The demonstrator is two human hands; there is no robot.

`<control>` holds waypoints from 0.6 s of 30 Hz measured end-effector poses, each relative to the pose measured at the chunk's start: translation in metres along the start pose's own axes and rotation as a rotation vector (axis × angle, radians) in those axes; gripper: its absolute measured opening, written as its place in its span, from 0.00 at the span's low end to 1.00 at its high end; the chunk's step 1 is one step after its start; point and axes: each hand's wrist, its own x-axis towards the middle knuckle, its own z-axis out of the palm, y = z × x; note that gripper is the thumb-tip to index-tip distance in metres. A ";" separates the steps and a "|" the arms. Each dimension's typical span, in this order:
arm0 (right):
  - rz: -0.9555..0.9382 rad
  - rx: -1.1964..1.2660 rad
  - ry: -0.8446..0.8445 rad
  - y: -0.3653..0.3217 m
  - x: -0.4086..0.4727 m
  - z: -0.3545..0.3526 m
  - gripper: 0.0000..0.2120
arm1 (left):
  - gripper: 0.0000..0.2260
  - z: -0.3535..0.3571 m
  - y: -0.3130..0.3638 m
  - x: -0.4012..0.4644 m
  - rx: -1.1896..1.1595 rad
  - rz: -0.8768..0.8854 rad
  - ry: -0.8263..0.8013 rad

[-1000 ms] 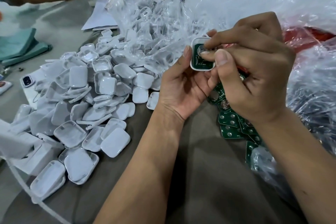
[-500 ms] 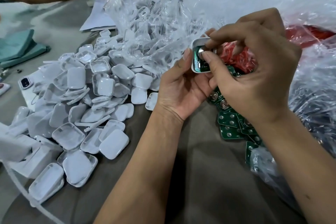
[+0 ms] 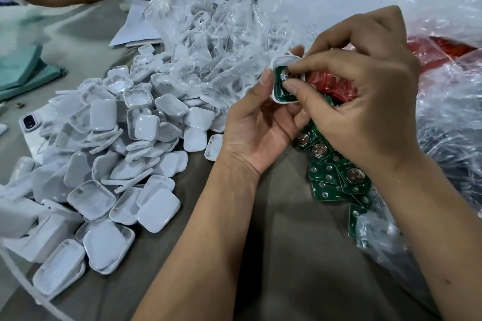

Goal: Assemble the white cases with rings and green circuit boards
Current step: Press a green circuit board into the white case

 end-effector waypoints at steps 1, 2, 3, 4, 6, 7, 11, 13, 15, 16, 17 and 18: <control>0.003 -0.002 -0.004 0.000 0.000 -0.001 0.10 | 0.18 0.000 0.000 0.000 0.014 0.000 0.001; 0.005 -0.003 -0.008 0.001 0.001 -0.001 0.10 | 0.18 -0.001 0.000 0.001 0.025 -0.002 0.001; 0.004 -0.004 -0.013 0.001 0.001 -0.002 0.11 | 0.18 -0.001 0.000 0.001 0.035 -0.003 0.000; 0.003 -0.004 -0.020 0.001 0.002 -0.003 0.11 | 0.18 -0.002 0.000 0.001 0.041 -0.004 -0.001; 0.003 -0.003 -0.043 0.002 0.002 -0.004 0.11 | 0.17 -0.002 0.000 0.001 0.052 -0.003 -0.006; 0.005 -0.003 -0.055 0.003 0.002 -0.005 0.11 | 0.16 -0.002 0.000 0.001 0.056 -0.003 -0.008; 0.012 -0.016 -0.095 0.004 0.002 -0.005 0.13 | 0.13 -0.004 0.000 0.001 0.076 -0.004 -0.007; 0.001 -0.023 -0.101 0.004 0.002 -0.004 0.13 | 0.13 -0.004 0.000 0.001 0.075 -0.006 0.008; -0.012 -0.031 -0.098 0.005 0.003 -0.004 0.13 | 0.13 -0.005 -0.001 0.001 0.078 -0.006 0.018; -0.019 -0.035 -0.095 0.006 0.003 -0.004 0.12 | 0.13 -0.005 -0.001 0.001 0.081 -0.008 0.018; -0.025 -0.038 -0.091 0.007 0.003 -0.004 0.12 | 0.13 -0.005 -0.001 0.001 0.082 -0.008 0.019; -0.030 -0.039 -0.090 0.007 0.003 -0.004 0.12 | 0.12 -0.005 -0.001 0.002 0.081 -0.008 0.021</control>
